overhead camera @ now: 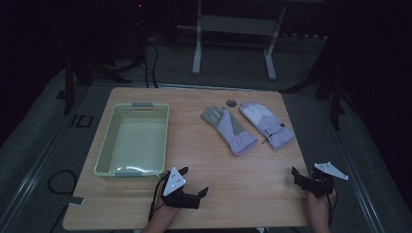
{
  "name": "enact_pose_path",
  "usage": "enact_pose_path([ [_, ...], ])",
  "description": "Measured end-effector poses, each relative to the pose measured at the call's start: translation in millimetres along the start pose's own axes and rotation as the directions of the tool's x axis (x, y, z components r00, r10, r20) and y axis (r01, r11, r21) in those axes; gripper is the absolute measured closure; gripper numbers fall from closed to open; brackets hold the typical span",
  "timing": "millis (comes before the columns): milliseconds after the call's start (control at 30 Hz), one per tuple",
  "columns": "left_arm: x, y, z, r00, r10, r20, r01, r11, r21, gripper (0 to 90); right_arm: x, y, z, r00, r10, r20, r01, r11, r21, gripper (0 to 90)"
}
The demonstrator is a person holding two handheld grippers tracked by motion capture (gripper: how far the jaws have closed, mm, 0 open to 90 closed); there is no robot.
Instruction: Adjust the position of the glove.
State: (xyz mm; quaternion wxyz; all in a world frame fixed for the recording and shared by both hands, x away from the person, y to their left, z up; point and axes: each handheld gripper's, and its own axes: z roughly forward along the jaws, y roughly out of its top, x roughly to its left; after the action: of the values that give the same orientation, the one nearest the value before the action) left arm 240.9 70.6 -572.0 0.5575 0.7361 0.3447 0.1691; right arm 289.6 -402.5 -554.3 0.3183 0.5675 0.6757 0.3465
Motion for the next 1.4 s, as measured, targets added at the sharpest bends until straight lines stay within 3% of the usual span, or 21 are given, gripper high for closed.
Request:
enact_pose_path([
  [200,-0.6,0.2,0.4,1.0,0.007,0.0,-0.007,1.0,0.004,0.8,-0.2,-0.6,-0.1,0.9997,0.02,-0.013,-0.019,0.999,0.025,13.8],
  [367,-0.1,0.3,0.5,1.0,0.003,-0.001,-0.003,1.0,0.006,0.8,-1.0,7.8,-1.7,0.9992,0.005,-0.039,-0.004,1.0,0.026,13.7],
  [500,0.1,0.3,0.5,1.0,0.0,-0.003,0.0,1.0,0.006,0.9,-5.0,24.1,-2.0,0.9974,0.022,-0.068,-0.019,0.999,0.048,13.7],
  [633,-0.7,0.2,0.4,1.0,0.006,-0.003,-0.006,1.0,0.004,0.9,-7.3,42.4,-1.8,0.996,0.005,-0.089,-0.001,0.999,0.049,12.1],
  [667,-0.7,0.2,0.4,1.0,0.007,-0.003,-0.007,1.0,0.004,0.8,-7.8,52.3,-0.6,0.9922,0.017,-0.124,-0.011,0.999,0.049,11.3],
  [700,-0.7,0.2,0.4,1.0,0.006,-0.003,-0.006,1.0,0.004,0.8,-7.4,57.1,0.1,0.9913,0.017,-0.13,-0.011,0.999,0.046,11.3],
  [900,-0.2,0.2,0.2,1.0,0.002,-0.004,-0.002,1.0,0.005,0.8,-1.4,77.6,0.6,0.994,-0.013,-0.109,0.016,1.0,0.026,11.0],
  [933,-0.4,0.2,0.3,1.0,0.003,-0.003,-0.003,1.0,0.003,0.8,2.5,95.2,-0.2,0.9952,-0.027,-0.094,0.026,1.0,-0.011,11.0],
  [1067,-0.2,0.2,0.2,1.0,0.001,-0.002,-0.001,1.0,0.002,0.8,5.6,110.8,-1.0,0.995,-0.019,-0.098,0.014,0.999,-0.046,11.0],
  [1133,-0.2,0.1,0.2,1.0,0.0,-0.002,0.0,1.0,0.002,0.9,9.4,125.2,0.7,0.9861,0.02,-0.165,-0.026,0.999,-0.035,14.3],
  [1267,-0.3,0.1,0.2,1.0,0.001,0.0,-0.001,1.0,0.002,0.9,16.6,134.5,5.6,0.9768,0.029,-0.212,-0.033,0.999,-0.014,17.7],
  [1300,-0.3,0.1,0.2,1.0,0.001,0.0,-0.001,1.0,0.002,0.9,22.8,138.0,12.4,0.9667,0.049,-0.251,-0.041,0.998,0.038,17.7],
  [1333,-0.3,0.1,0.3,1.0,0.001,0.0,-0.001,1.0,0.002,0.9,22.8,138.0,12.4,0.9667,0.049,-0.251,-0.041,0.998,0.038,17.7],
  [1400,-0.3,0.2,0.3,1.0,0.002,0.001,-0.002,1.0,0.002,0.8,30.7,140.2,22.0,0.9519,0.071,-0.298,-0.039,0.993,0.113,16.5],
])
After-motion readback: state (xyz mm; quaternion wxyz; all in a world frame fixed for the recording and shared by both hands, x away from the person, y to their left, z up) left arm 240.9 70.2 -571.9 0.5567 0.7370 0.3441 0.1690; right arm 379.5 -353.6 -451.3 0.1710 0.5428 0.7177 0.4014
